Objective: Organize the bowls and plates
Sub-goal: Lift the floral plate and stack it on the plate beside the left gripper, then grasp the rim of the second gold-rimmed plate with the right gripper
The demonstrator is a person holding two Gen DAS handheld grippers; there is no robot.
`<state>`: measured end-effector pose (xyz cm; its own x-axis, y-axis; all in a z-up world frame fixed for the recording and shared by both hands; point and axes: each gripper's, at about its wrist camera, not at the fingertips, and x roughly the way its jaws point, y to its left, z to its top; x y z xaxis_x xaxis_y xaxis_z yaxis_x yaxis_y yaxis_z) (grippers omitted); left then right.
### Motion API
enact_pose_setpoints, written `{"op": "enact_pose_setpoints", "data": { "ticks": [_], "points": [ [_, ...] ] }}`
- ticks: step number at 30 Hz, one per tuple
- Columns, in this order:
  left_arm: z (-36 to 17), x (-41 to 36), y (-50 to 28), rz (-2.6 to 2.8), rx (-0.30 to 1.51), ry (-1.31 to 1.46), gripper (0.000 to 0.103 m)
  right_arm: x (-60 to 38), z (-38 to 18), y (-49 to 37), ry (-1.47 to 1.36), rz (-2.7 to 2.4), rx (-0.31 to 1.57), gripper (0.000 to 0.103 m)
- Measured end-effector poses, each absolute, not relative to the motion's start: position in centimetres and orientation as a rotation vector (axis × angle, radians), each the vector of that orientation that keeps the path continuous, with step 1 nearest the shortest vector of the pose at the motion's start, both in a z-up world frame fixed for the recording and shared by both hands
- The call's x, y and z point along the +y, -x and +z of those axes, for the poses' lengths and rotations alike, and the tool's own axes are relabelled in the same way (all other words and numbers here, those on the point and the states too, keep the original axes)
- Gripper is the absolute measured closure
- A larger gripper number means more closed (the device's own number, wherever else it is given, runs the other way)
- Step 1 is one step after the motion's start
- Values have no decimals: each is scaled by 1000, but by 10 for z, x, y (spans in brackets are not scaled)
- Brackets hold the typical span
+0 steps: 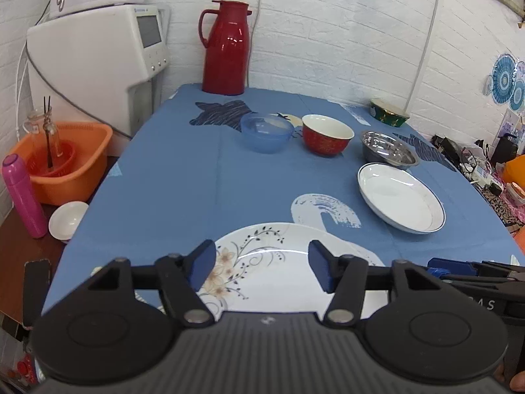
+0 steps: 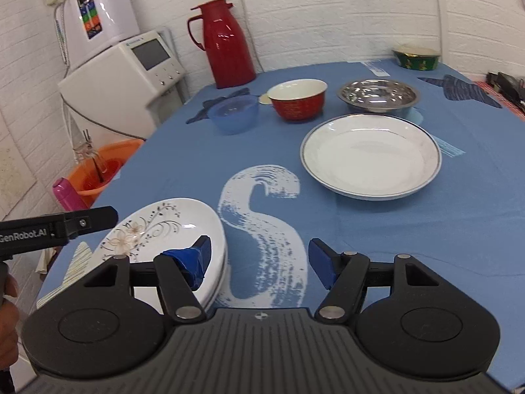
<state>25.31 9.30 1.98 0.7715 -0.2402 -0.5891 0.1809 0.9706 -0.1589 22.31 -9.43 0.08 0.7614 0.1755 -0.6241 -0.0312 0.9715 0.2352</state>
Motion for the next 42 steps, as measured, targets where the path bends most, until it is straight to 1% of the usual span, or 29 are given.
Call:
{"op": "enact_pose_setpoints", "data": {
  "ticks": [2,5,8,13,16,20,25,30,38,42],
  "points": [
    [23,86,-254,-241,651,100,41,-104,2,-221,-205,140,707,51],
    [25,77,-258,-256,650,116,38,-127,-3,-214,-296,157,688,51],
    [25,64,-262,-253,654,109,38,-145,-14,-218,-345,132,787,51],
    [29,42,-274,-283,669,77,36,-174,-14,-219,-336,68,762,51],
    [37,26,-298,-351,719,70,36,-201,-11,-236,-351,27,752,51],
    [41,-1,-350,-439,814,92,36,-235,-11,-270,-366,-22,742,50],
    [22,-47,-420,-471,915,45,35,-257,-22,-321,-339,-65,776,50],
    [-8,-77,-465,-470,1017,34,35,-259,-38,-356,-300,-54,832,50],
    [-32,-93,-484,-475,1052,13,35,-244,-42,-365,-206,-38,797,47],
    [-34,-95,-480,-479,1024,-19,35,-235,-48,-357,-103,-21,744,45]
  ]
}}
